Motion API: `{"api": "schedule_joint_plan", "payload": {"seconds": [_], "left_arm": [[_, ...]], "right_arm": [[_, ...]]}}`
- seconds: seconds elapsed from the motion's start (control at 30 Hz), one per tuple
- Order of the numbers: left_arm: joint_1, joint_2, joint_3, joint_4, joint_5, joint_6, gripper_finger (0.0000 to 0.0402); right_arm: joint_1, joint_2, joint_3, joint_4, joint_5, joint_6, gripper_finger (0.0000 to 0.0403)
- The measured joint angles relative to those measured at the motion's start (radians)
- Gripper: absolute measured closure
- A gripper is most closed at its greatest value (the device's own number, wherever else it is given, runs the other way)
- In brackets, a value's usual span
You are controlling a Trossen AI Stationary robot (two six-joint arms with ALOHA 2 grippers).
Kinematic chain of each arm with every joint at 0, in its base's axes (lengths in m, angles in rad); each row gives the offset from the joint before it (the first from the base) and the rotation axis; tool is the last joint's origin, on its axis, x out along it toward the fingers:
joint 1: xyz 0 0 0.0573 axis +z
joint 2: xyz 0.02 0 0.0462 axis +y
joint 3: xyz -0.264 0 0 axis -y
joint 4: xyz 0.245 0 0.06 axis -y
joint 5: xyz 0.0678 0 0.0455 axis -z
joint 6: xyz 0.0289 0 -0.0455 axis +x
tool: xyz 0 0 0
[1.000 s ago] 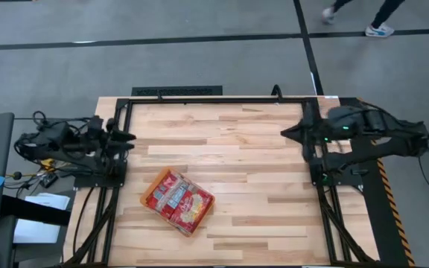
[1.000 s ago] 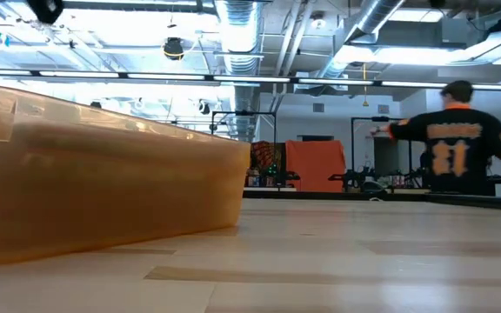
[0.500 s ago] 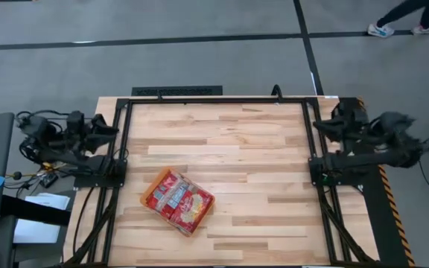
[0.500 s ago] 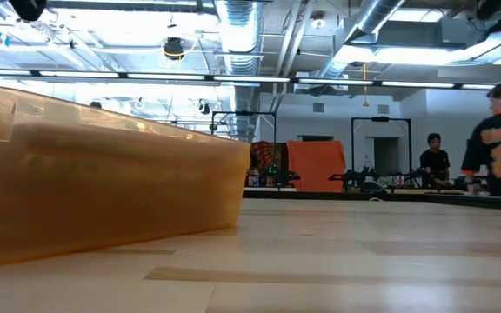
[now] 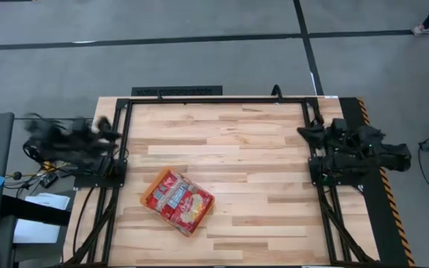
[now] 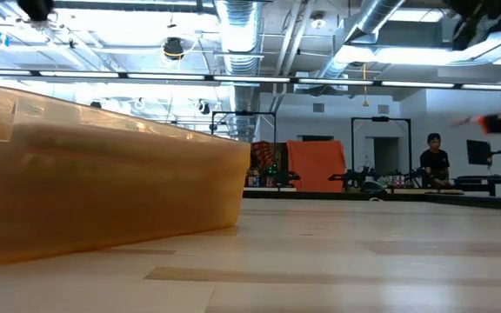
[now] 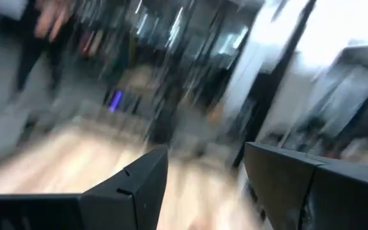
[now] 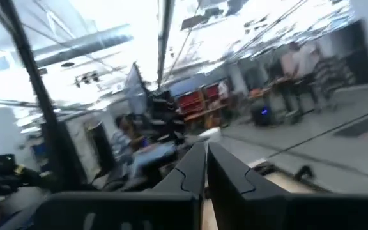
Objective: Sort popcorn bags into baskets
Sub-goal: Return to Home Position
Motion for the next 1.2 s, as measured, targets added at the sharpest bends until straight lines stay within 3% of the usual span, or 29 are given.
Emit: {"api": "schedule_joint_plan", "payload": {"seconds": [0.1, 0.37, 0.5, 0.67, 0.9, 1.2], "left_arm": [[0.001, 0.005, -0.167, 0.017, -0.014, -0.059, 0.0205], [0.0, 0.001, -0.635, 0.622, 0.034, -0.165, 0.0205], [0.0, 0.007, -0.646, 0.555, 0.04, -0.16, 0.0205], [0.001, 0.002, -0.647, 0.554, 0.005, -0.121, 0.0205], [0.001, 0.003, -0.647, 0.545, -0.006, -0.095, 0.0205], [0.001, 0.005, -0.648, 0.487, 0.024, -0.282, 0.0205]], "right_arm": [[0.013, -0.001, -0.071, 0.0, -0.008, 0.058, 0.036], [0.024, -0.06, -0.255, 0.169, 0.044, 0.059, 0.0359], [0.036, -0.06, -0.358, 0.349, -0.01, 0.059, 0.036], [0.07, -0.048, -0.363, 0.182, -0.005, 0.027, 0.0357], [0.081, -0.059, -0.364, 0.197, -0.006, -0.039, 0.0359], [0.081, -0.058, -0.364, 0.231, -0.006, -0.039, 0.0357]]}}
